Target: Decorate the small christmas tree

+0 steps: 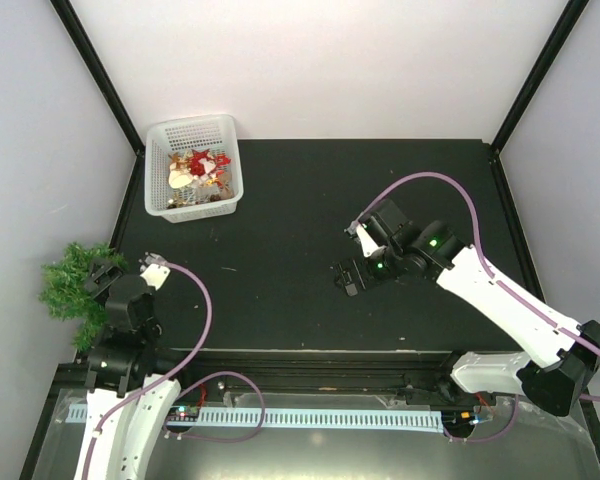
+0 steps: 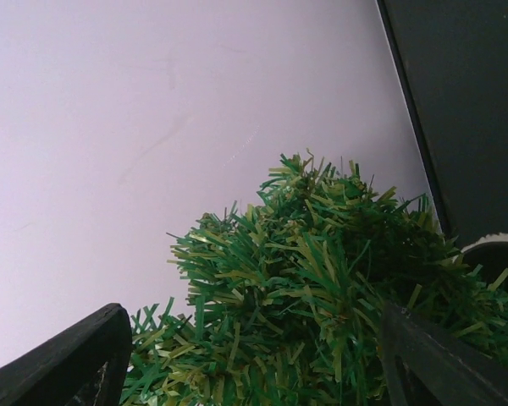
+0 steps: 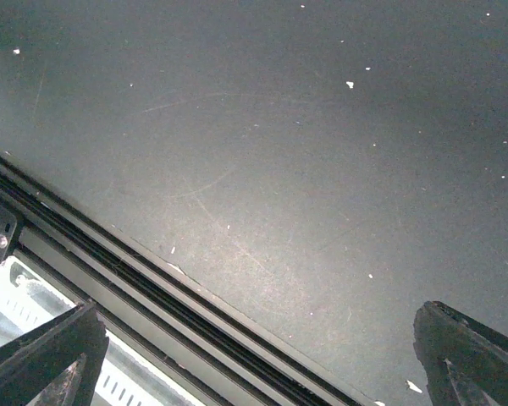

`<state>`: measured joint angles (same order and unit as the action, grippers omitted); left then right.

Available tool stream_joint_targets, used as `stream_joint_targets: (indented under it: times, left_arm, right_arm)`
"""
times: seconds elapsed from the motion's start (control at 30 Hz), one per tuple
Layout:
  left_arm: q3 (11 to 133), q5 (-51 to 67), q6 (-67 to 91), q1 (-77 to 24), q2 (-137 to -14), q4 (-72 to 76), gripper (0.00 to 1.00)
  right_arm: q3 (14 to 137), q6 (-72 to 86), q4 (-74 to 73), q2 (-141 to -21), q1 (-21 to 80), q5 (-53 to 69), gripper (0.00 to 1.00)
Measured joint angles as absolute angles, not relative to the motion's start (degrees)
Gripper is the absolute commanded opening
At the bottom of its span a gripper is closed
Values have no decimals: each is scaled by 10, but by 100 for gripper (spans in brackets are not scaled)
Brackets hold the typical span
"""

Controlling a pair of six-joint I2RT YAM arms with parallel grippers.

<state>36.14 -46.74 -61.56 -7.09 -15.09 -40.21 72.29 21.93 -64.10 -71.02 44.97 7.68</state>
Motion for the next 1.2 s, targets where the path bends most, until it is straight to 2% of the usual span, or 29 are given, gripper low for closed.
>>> stream_joint_targets:
  times: [0.07,0.2,0.4,0.53,0.7,0.87,1.2]
  left_arm:
    - [361,-467,-619,-71,-154,-409,81]
    - [361,-468,-619,-71,-162,-434,68]
    - [361,-485,-630,-71,-170,-455,56]
    - [357,-500,-644,-71,-170,-453,52]
    - [335,-513,-658,-71,-176,-449,32]
    - [324,-518,-664,-71,-181,-448,2]
    - [319,-510,-697,-71,-199,-397,2]
  right_arm:
    - [721,220,-638,-710,450,77,100]
    - [717,220,-633,-710,450,77,100]
    - [712,220,-626,-710,450,77,100]
    - [706,220,-622,-710,450,77,100]
    - [706,220,-620,-710,450,77,100]
    - [705,220,-619,-710,450,77,100]
    - [688,220,-613,-706,450,76,100]
